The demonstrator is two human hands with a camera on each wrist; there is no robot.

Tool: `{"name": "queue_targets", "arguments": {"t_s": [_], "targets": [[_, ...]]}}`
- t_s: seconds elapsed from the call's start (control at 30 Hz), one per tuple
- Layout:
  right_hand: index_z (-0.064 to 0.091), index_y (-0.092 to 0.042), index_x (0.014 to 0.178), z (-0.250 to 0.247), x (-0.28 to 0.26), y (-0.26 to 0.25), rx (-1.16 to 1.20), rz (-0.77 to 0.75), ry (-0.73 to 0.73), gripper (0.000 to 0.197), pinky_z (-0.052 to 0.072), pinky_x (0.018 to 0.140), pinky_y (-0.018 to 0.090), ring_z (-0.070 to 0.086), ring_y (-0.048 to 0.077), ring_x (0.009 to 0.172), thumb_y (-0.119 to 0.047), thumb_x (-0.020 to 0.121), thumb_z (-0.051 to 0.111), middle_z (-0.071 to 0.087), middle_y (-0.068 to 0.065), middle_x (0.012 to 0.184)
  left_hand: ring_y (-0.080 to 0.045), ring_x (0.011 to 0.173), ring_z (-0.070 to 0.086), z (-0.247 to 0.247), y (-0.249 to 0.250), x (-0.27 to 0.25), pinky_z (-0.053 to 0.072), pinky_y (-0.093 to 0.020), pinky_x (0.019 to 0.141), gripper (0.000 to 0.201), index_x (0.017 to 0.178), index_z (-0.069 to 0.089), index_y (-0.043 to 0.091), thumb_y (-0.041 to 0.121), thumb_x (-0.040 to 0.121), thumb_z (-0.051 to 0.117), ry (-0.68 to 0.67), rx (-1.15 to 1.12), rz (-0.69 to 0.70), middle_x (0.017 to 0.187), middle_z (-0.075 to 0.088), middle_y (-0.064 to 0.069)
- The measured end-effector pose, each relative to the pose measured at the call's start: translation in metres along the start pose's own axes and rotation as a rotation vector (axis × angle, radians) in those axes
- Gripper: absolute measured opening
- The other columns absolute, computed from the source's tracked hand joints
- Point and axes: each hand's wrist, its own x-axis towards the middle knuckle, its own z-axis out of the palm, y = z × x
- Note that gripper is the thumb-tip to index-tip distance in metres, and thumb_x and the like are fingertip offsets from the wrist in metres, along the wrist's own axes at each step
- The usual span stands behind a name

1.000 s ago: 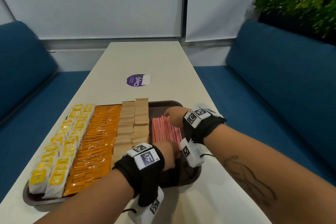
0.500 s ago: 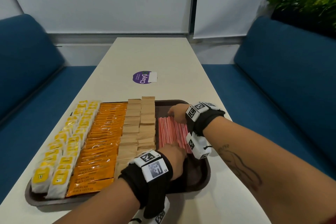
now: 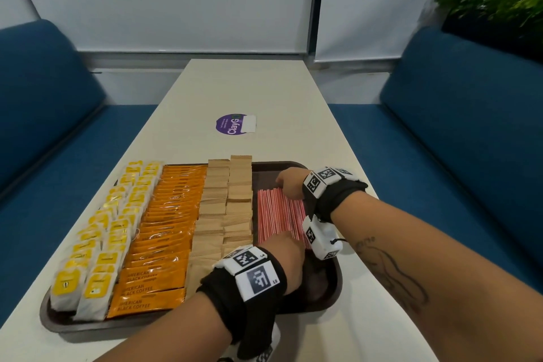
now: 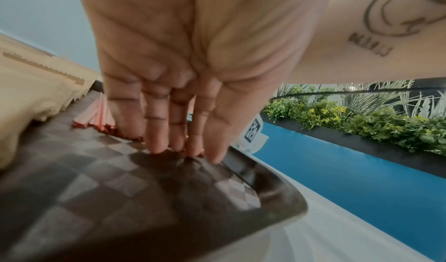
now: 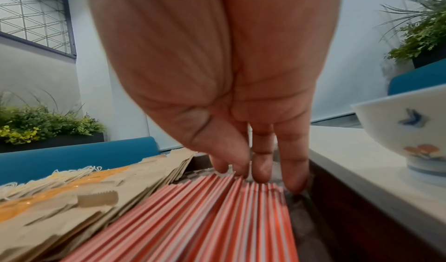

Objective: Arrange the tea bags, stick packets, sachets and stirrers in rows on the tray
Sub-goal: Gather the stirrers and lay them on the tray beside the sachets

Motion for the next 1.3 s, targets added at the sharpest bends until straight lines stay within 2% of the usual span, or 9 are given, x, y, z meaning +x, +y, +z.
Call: {"name": "queue_targets", "arguments": {"t_s": [0.17,0.33,0.57,0.73,0.8,0.9,1.0,1.1,1.3], "targets": [[0.045,-0.006,0.138,-0.002,0.002,-0.016,0.107,-0.089,0.071,0.044,0.045,0.101,0.036,0.05,0.026,0.124,-0.003,0.094,0.041,0.049,0.011,0.139,-0.03,0.113,0.055,-0.006,-0.01,-0.004,0.045,-0.032,0.09,0.029,0.118,0.056,0.0,0.013,0.095,0.046,-0.08,0.096,-0.075,0.125,0.054,-0.016],[0.047,-0.009,0.137,-0.003,-0.002,-0.028,0.12,-0.101,0.069,0.043,0.046,0.099,0.035,0.053,0.027,0.121,-0.006,0.094,0.043,0.051,0.012,0.136,-0.03,0.115,0.053,-0.004,-0.012,-0.008,0.044,-0.031,0.09,0.029,0.118,0.055,0.0,0.014,0.095,0.044,-0.033,0.058,-0.076,0.127,0.051,-0.016],[0.046,-0.012,0.135,-0.017,-0.07,-0.004,0.628,-0.081,0.348,0.045,0.042,0.098,0.031,0.051,0.024,0.12,-0.008,0.091,0.05,0.05,0.009,0.134,-0.014,0.109,0.054,-0.024,-0.018,-0.037,0.045,-0.027,0.094,0.027,0.118,0.058,0.022,0.021,0.092,0.053,0.266,-0.374,-0.114,0.121,0.054,0.002],[0.048,-0.024,0.133,0.017,-0.154,0.005,0.776,-0.181,0.37,0.046,0.042,0.095,0.023,0.051,0.01,0.115,-0.017,0.089,0.061,0.053,-0.004,0.131,0.001,0.091,0.049,-0.017,-0.06,-0.103,0.039,-0.011,0.072,0.016,0.098,0.054,0.037,0.022,0.094,0.052,0.459,-0.534,-0.154,0.102,0.054,0.017],[0.048,-0.029,0.132,0.039,-0.186,0.001,0.756,-0.214,0.305,0.045,0.041,0.093,0.018,0.049,0.004,0.109,-0.022,0.089,0.062,0.052,-0.011,0.127,0.0,0.092,0.048,-0.003,-0.083,-0.13,0.037,-0.012,0.075,0.021,0.095,0.048,0.04,0.019,0.095,0.048,0.472,-0.497,-0.213,0.104,0.053,0.017],[0.049,-0.033,0.13,0.068,-0.216,-0.013,0.667,-0.259,0.155,0.042,0.038,0.089,0.014,0.047,0.0,0.106,-0.03,0.09,0.061,0.049,-0.016,0.123,-0.002,0.102,0.043,0.028,-0.113,-0.163,0.033,-0.012,0.083,0.023,0.109,0.044,0.04,0.021,0.097,0.043,0.401,-0.385,-0.355,0.117,0.047,0.015],[0.054,-0.023,0.127,0.094,-0.214,-0.028,0.513,-0.274,0.124,0.037,0.041,0.098,0.024,0.048,0.011,0.116,-0.03,0.091,0.057,0.047,-0.007,0.126,-0.01,0.121,0.041,0.051,-0.133,-0.182,0.033,-0.017,0.099,0.029,0.121,0.044,0.04,0.026,0.096,0.045,0.322,-0.294,-0.414,0.129,0.042,0.01],[0.055,-0.013,0.124,0.114,-0.196,-0.039,0.408,-0.239,0.196,0.033,0.043,0.1,0.033,0.048,0.018,0.116,-0.022,0.093,0.05,0.048,0.0,0.124,-0.009,0.119,0.043,0.062,-0.146,-0.187,0.034,-0.017,0.099,0.036,0.121,0.045,0.044,0.021,0.095,0.043,0.31,-0.218,-0.41,0.128,0.041,0.01],[0.057,-0.009,0.124,0.119,-0.182,-0.047,0.231,-0.14,0.18,0.034,0.044,0.1,0.034,0.053,0.026,0.113,-0.007,0.095,0.039,0.051,0.009,0.125,-0.011,0.113,0.052,0.066,-0.147,-0.178,0.039,-0.019,0.096,0.043,0.125,0.049,0.039,0.012,0.095,0.035,0.284,-0.077,-0.486,0.124,0.048,0.007]]}}
